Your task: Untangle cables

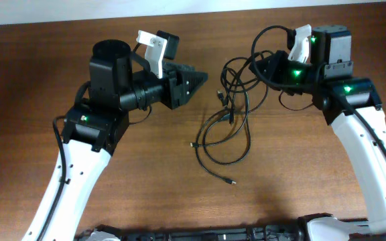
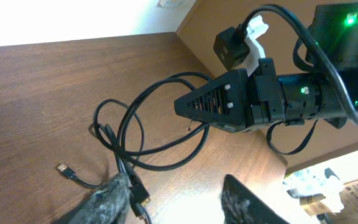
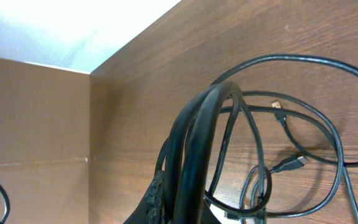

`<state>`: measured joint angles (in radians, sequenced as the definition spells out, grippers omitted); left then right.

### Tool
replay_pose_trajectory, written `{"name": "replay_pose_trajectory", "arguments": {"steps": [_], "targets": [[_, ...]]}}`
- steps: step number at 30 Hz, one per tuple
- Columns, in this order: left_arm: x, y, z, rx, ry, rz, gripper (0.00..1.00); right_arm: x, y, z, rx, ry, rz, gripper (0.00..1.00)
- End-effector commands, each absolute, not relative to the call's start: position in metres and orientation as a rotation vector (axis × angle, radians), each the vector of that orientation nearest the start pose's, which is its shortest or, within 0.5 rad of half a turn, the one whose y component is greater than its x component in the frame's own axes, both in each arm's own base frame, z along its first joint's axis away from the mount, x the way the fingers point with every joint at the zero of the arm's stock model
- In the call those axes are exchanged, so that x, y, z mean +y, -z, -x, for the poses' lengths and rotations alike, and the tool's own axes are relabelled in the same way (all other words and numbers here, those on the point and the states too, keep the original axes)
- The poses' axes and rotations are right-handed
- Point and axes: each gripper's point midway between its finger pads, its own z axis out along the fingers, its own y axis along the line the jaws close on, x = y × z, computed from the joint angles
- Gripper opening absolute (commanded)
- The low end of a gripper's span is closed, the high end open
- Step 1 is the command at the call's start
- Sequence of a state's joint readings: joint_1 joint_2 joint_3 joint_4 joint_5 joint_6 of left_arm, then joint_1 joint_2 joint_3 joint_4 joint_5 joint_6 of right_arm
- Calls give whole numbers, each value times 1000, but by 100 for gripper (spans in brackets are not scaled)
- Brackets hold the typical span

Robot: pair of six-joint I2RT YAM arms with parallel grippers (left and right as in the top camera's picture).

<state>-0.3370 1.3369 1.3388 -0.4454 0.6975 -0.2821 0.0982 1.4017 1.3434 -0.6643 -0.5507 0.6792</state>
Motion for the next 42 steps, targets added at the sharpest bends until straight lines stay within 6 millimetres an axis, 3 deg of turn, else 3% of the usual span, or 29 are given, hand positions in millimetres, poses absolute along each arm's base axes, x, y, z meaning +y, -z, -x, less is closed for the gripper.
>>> {"name": "replay_pose_trajectory", "arguments": {"steps": [1,9,14,17,23,27,35,37,40,42], "targets": [[-233,-338,-342,1997,1041,-554,62,126,-322,-374,2228,-1012,-339,4],[-240,-297,-362,2085,1032,-570,79,117,-358,-357,2171,-964,-340,4],[-246,-273,-373,2157,1064,-530,94,120,-374,-348,2146,-977,-281,4],[-254,-275,-372,2157,1154,-501,100,122,-375,-345,2146,-996,-262,4],[-260,-280,-369,2292,1402,-139,100,131,-378,-339,2137,-993,-90,4],[-271,-282,-358,2331,1483,-93,91,142,-382,-330,2114,-1017,87,4],[-295,-278,-349,2339,1428,-121,89,155,-387,-318,2087,-1084,231,4],[-294,-278,-352,2331,1411,-114,79,155,-387,-317,2089,-1091,235,4],[-293,-277,-355,2329,1390,-100,54,155,-387,-317,2090,-1091,235,4],[-293,-277,-355,2328,1389,-99,46,158,-388,-314,2085,-1114,251,4]]}}
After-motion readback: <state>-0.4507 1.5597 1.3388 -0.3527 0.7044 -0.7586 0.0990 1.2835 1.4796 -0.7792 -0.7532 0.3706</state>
